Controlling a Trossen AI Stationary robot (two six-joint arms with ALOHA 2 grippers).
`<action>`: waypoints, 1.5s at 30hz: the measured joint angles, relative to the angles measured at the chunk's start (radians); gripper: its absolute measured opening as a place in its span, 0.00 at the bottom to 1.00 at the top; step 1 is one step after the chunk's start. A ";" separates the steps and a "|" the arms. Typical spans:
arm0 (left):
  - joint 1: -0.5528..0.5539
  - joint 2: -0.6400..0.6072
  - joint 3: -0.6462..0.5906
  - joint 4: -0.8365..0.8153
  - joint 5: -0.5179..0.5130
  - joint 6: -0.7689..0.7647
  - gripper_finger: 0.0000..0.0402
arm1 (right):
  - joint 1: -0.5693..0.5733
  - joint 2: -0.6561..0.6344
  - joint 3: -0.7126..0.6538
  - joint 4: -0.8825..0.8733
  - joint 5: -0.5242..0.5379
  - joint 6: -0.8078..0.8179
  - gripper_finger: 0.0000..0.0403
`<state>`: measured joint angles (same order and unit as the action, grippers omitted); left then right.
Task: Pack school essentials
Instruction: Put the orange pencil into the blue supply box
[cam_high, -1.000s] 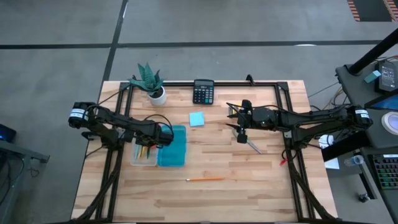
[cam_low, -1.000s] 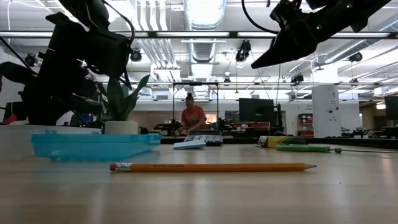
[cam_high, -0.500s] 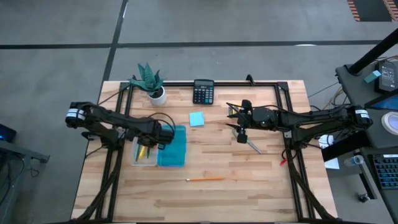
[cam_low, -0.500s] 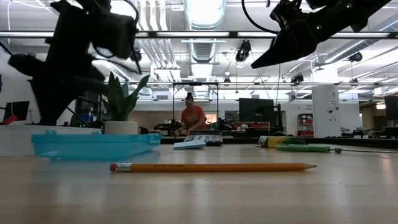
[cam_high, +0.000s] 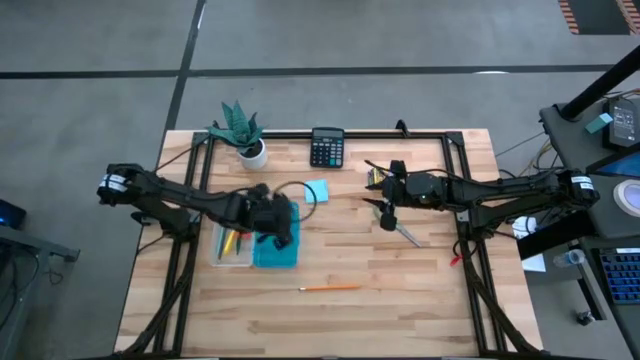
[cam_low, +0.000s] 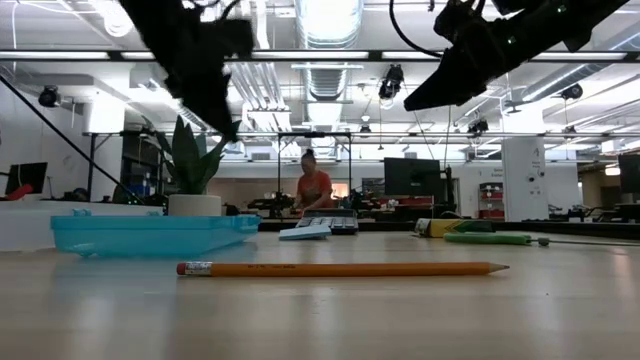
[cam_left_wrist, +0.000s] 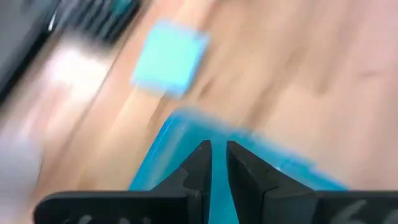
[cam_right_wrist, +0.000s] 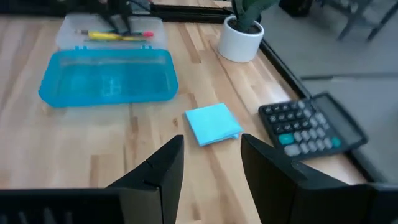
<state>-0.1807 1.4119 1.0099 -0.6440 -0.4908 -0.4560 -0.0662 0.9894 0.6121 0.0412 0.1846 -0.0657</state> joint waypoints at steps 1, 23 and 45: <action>-0.007 -0.001 -0.013 0.081 -0.001 0.088 0.08 | 0.000 0.000 -0.001 0.002 0.000 0.042 0.37; -0.011 -0.006 -0.092 0.692 0.057 0.709 0.08 | 0.233 0.170 0.096 -0.056 -0.166 0.367 0.37; -0.042 -0.108 -0.191 1.000 0.225 0.758 0.08 | 0.475 0.645 0.520 -0.233 -0.074 0.342 0.37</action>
<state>-0.2223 1.3044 0.8189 0.3559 -0.2663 0.3016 0.4090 1.6339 1.1320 -0.1921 0.1107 0.2764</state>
